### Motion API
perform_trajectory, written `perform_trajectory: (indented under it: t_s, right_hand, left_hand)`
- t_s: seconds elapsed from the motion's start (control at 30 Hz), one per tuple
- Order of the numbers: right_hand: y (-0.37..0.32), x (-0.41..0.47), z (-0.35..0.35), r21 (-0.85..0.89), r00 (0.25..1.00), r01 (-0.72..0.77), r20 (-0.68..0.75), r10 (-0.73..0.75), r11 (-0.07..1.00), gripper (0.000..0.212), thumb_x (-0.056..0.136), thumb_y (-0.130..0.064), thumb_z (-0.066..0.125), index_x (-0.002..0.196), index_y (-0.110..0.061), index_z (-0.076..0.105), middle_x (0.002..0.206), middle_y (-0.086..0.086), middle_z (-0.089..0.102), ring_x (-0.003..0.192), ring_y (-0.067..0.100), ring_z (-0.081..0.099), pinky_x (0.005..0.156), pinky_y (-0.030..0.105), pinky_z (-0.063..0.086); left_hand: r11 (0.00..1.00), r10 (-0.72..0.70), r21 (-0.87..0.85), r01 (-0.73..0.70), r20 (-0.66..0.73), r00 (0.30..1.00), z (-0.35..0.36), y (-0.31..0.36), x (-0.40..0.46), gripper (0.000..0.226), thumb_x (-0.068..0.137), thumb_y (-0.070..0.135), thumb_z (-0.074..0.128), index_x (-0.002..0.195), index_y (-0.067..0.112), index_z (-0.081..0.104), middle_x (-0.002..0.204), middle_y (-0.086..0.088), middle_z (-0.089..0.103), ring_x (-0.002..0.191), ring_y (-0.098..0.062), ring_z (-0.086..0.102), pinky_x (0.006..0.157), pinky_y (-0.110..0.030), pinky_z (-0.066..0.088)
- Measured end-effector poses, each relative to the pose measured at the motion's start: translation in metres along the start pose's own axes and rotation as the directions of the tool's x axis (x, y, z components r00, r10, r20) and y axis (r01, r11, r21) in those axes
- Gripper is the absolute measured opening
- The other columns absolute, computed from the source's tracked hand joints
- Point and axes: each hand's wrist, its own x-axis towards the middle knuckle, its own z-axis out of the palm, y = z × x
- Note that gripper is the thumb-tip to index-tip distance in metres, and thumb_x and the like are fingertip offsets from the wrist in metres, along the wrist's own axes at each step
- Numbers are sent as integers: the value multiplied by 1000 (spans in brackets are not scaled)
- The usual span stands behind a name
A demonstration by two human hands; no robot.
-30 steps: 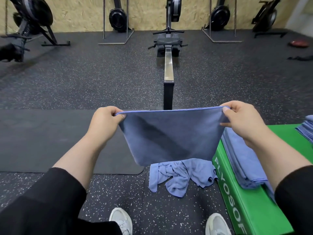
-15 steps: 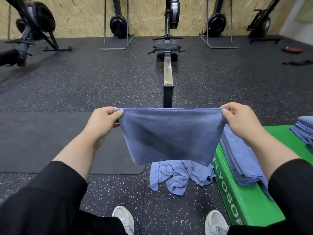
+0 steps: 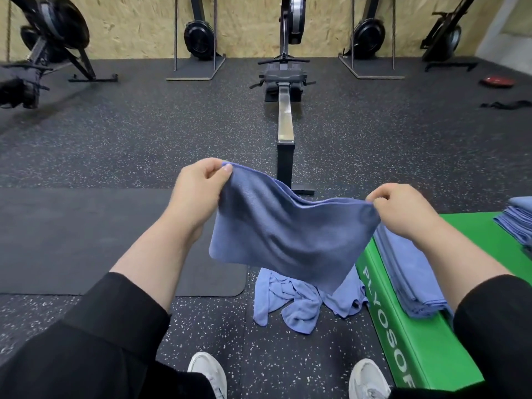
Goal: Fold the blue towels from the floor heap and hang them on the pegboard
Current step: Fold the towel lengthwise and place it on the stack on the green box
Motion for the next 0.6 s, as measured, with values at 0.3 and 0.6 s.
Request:
perform_trajectory:
  t_s: [0.3, 0.6]
  right_hand:
    - [-72, -15, 34, 415, 848, 291, 304, -433, 862, 50, 75, -24, 77, 123, -28, 63, 113, -10, 72, 107, 11, 67, 94, 39, 52]
    - [-81, -11, 40, 429, 836, 371, 232, -498, 824, 34, 95, -26, 62, 77, 2, 57, 65, 0, 36, 62, 11, 29, 57, 33, 23]
  left_hand:
    - [933, 139, 264, -245, 362, 922, 77, 28, -14, 9, 93, 23, 72, 86, 19, 76, 67, 11, 66, 59, 5, 50, 60, -13, 37]
    - [1000, 3, -7, -1, 273, 962, 71, 21, -17, 19, 92, 35, 72, 93, 17, 65, 81, -6, 75, 71, -10, 55, 67, -28, 43]
